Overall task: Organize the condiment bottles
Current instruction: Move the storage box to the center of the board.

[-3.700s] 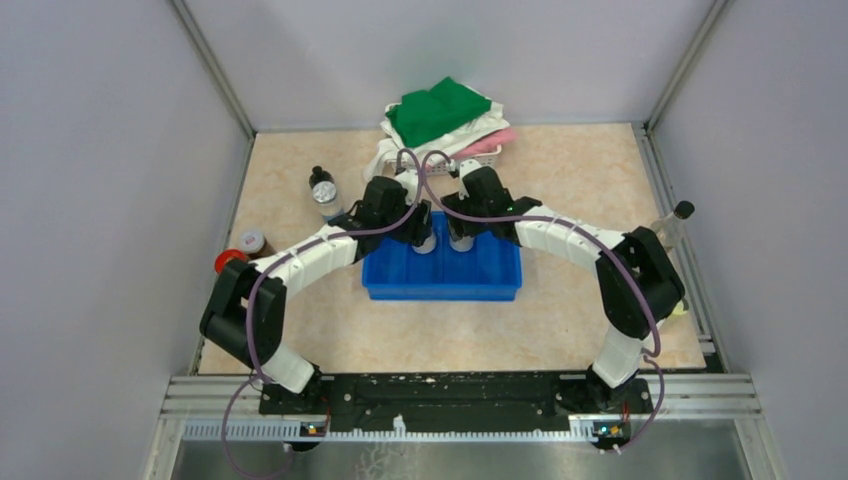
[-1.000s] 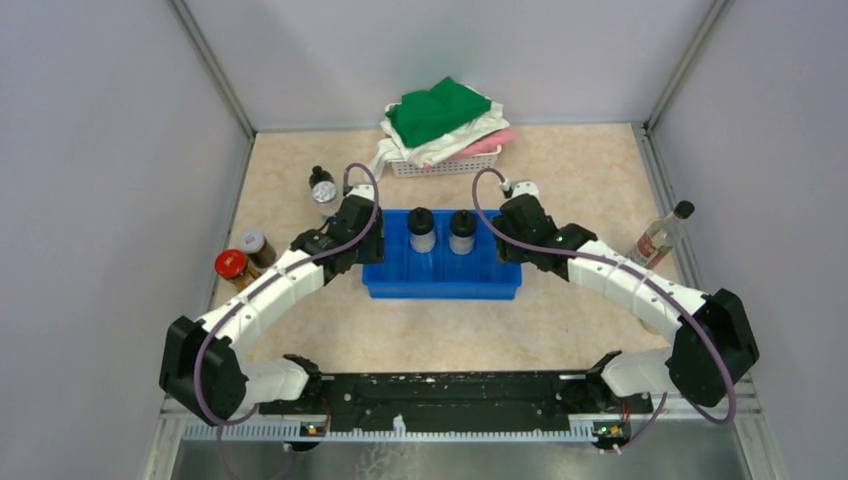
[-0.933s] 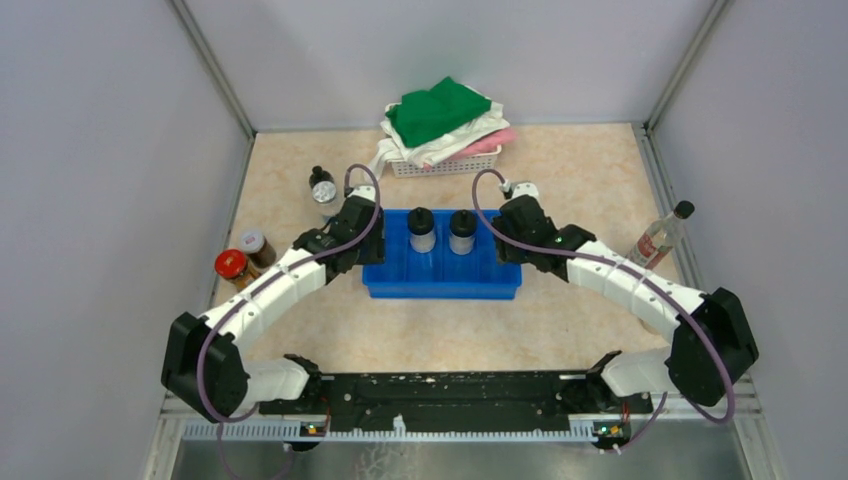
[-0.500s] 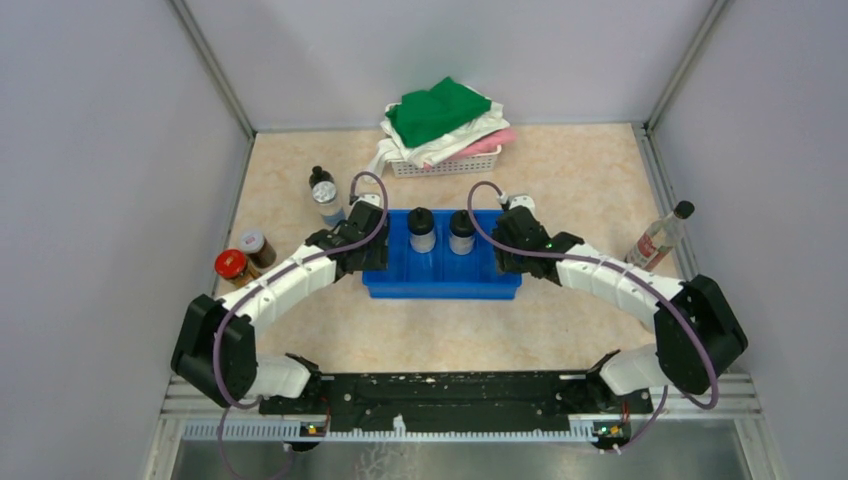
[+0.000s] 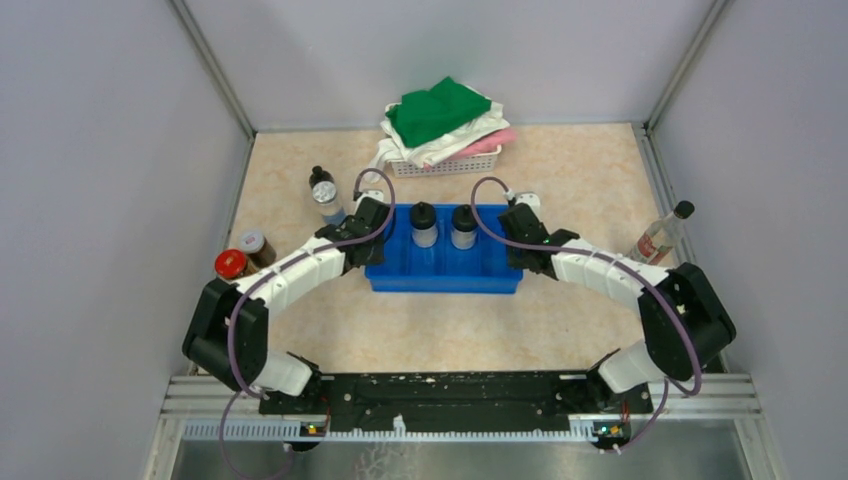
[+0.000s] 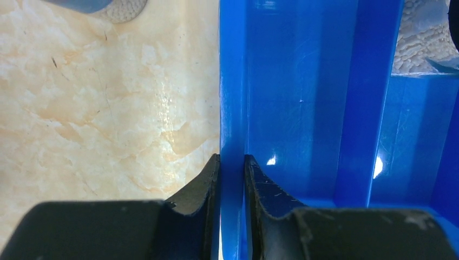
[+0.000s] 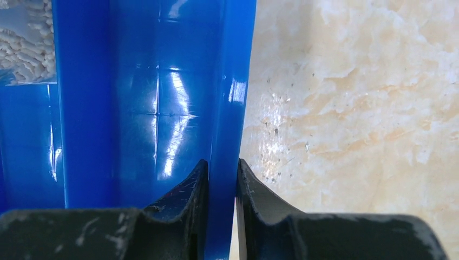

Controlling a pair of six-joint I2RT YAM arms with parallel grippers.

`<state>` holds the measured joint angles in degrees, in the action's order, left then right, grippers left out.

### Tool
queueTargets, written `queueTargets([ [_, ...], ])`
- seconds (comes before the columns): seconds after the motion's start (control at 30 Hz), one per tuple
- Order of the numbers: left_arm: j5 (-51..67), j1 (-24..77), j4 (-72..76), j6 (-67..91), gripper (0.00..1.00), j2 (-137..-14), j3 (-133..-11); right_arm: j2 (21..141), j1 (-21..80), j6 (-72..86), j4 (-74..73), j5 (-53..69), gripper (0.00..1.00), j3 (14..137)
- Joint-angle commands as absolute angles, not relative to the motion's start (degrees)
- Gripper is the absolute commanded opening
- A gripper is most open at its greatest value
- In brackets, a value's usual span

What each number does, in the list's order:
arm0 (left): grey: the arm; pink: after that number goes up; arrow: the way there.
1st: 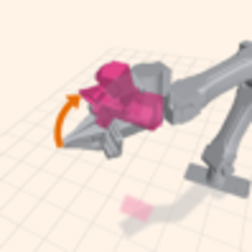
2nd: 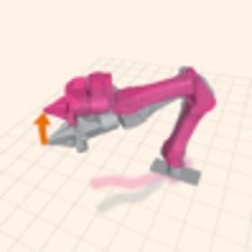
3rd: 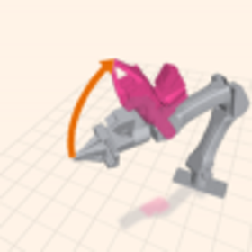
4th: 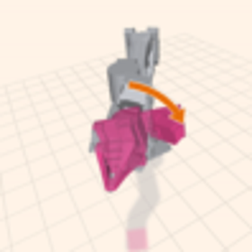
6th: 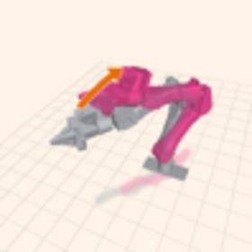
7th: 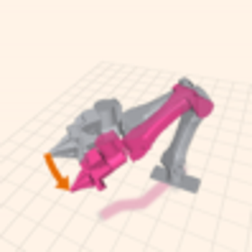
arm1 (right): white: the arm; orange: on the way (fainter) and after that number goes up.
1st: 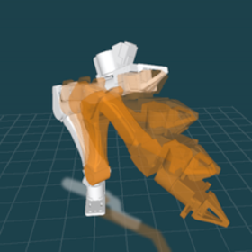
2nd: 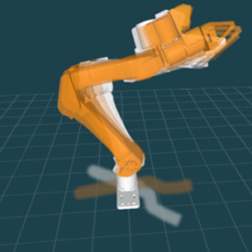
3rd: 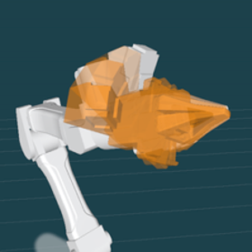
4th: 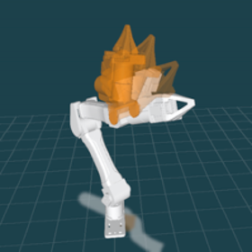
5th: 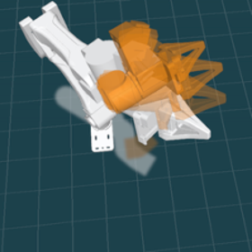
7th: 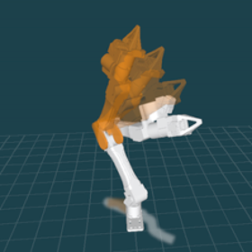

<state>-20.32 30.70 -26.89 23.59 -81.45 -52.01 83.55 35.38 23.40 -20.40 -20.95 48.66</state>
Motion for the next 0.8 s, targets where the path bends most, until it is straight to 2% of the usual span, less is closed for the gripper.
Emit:
queueTargets([
  [0.0, -17.87, 31.05, -22.74, 23.46, 0.21, -86.39, -54.09, 86.08, 34.72, 22.09, -17.99, -18.21, 0.15, 51.43],
  [0.77, -18.20, 30.20, -20.02, 19.19, 0.24, -100.64, -65.80, 99.60, 26.96, 15.65, -15.65, -12.59, 0.11, 65.84],
])
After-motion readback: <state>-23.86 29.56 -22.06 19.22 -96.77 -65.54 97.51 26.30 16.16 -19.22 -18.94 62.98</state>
